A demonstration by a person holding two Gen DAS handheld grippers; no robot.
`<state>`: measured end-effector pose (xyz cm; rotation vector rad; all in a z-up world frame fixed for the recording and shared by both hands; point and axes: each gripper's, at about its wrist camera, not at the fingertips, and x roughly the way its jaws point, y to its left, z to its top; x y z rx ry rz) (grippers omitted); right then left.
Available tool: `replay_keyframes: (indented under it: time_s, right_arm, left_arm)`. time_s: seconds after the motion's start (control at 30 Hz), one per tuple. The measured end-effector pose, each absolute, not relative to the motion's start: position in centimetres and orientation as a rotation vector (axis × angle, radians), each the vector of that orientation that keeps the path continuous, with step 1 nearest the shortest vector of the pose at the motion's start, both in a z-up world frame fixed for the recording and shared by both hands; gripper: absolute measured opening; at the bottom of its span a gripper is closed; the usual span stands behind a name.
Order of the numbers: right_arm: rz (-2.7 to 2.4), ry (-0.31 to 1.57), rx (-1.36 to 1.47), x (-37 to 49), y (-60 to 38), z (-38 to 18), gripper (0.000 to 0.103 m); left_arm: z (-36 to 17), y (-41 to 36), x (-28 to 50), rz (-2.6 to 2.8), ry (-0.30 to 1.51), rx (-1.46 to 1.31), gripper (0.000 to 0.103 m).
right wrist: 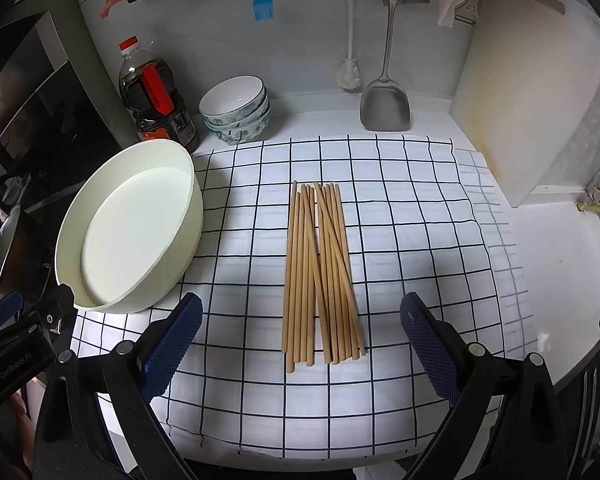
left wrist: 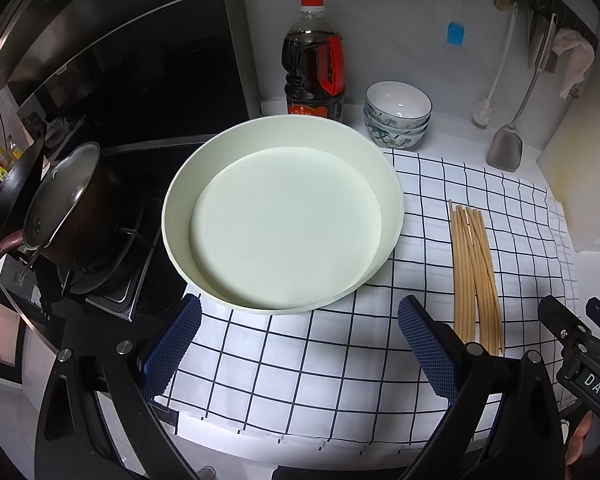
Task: Organize utensils
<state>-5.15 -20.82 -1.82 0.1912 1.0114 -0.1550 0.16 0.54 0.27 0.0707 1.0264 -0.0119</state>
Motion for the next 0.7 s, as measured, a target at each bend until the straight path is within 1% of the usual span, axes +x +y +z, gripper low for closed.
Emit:
replay_keyframes:
  time_s: [0.7]
  right_arm:
    - [-0.154,1.012,0.195,-5.16,-20.65,-2.06,0.095]
  left_arm:
    - [0.25,0.48,0.11,-0.011,1.026,0.07,0.097]
